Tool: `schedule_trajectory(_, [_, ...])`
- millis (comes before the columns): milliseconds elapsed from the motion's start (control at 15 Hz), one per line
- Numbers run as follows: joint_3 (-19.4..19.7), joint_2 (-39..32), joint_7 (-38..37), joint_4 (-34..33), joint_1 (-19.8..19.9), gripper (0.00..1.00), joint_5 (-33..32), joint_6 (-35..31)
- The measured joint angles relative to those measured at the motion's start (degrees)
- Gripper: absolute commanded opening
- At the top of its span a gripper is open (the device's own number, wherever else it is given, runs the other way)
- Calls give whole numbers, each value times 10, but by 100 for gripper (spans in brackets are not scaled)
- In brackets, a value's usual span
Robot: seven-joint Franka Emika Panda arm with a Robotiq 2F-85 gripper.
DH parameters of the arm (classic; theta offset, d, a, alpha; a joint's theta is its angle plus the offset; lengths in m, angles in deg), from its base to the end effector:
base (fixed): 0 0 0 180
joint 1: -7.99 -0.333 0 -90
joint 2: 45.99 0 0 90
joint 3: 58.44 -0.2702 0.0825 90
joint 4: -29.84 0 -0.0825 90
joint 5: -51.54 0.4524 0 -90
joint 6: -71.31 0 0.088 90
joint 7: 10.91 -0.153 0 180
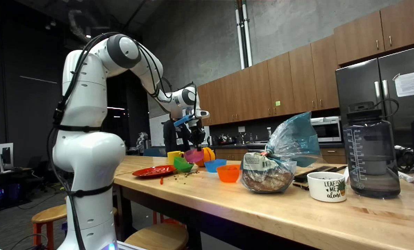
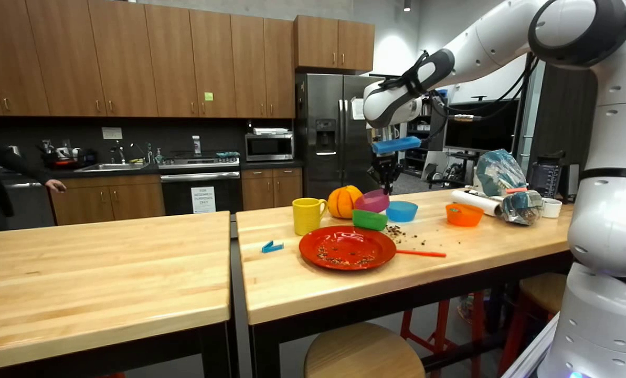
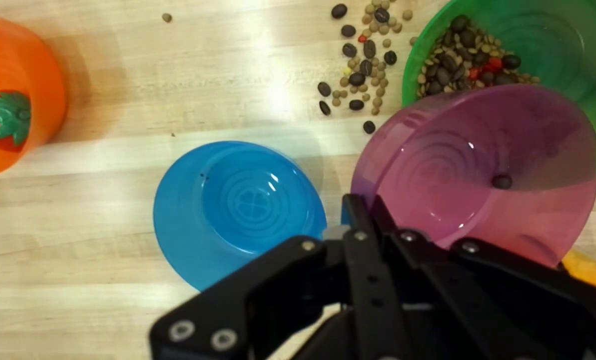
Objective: Pour the contents in the purple bowl into the green bowl.
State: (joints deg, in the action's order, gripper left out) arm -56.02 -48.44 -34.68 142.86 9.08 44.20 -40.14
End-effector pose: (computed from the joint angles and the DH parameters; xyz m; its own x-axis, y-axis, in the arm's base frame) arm 0.6133 -0.0517 0.3214 0.9103 -0.4135 -0.0195 -0.4073 -0.9030 0.1366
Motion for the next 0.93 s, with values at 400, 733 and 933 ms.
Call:
schedule_trajectory(400, [7, -2, 51, -14, 6, 1, 10, -1])
schedule_trajectory(733, [12, -16, 149, -19, 17, 1, 50, -25])
schedule_trajectory(933, [17, -35, 206, -21, 27, 1, 69, -42])
